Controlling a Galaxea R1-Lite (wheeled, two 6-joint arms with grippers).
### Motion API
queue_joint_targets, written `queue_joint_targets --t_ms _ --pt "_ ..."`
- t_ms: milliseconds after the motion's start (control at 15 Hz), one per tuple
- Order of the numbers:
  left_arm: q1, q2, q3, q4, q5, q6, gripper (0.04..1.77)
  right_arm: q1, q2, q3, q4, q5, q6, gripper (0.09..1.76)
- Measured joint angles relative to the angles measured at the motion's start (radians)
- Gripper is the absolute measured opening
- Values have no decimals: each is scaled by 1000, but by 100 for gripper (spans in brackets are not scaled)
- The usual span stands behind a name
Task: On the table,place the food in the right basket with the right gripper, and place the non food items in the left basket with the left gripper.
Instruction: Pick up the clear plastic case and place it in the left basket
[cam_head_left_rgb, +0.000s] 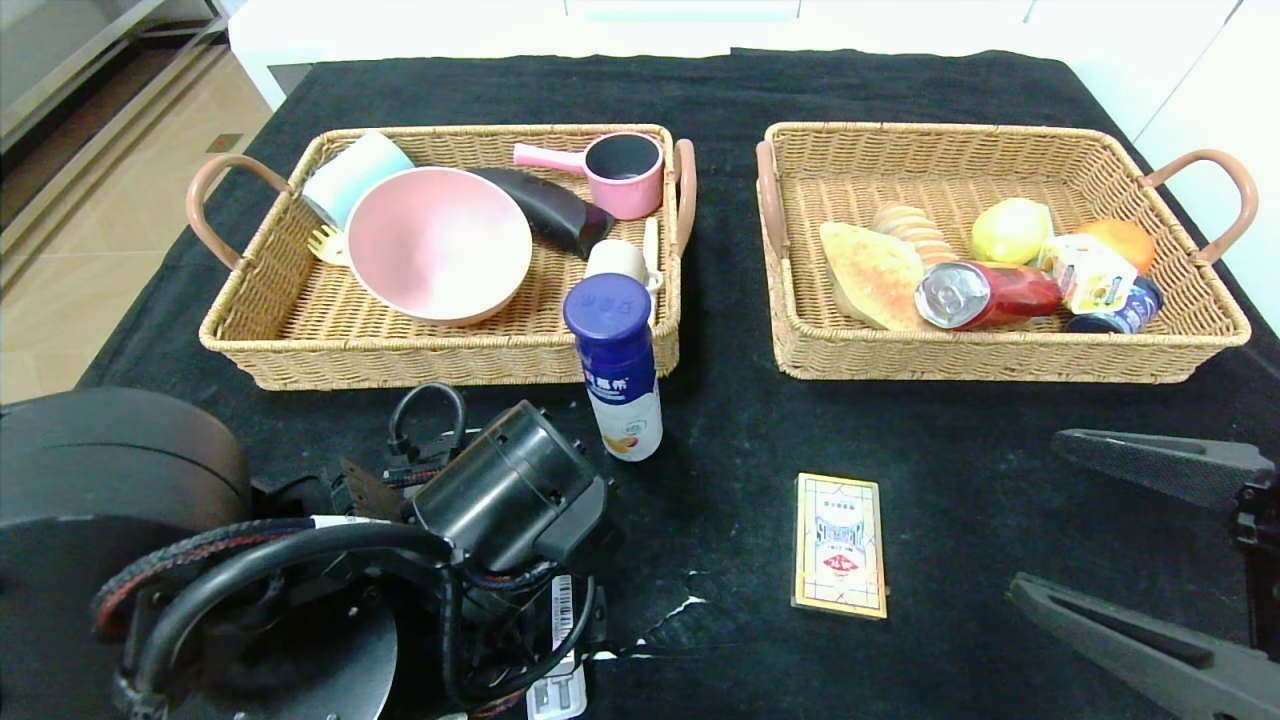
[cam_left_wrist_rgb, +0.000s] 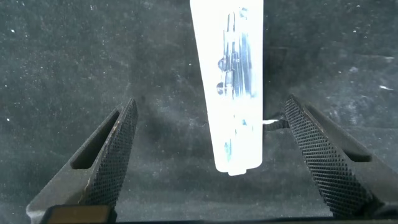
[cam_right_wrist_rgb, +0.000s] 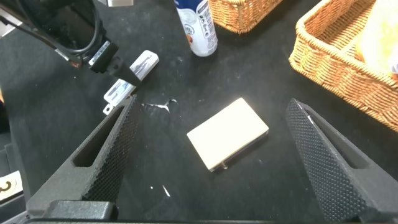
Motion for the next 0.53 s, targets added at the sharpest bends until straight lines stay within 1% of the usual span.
queue_joint_targets --t_ms 200,400,533 --pt "20 4 5 -12 -7 0 172 2 0 0 0 0 0 171" --pt "30 5 24 -88 -10 3 172 4 0 0 0 0 0 171" --pt "31 6 31 -93 -18 5 172 4 0 1 0 0 0 171"
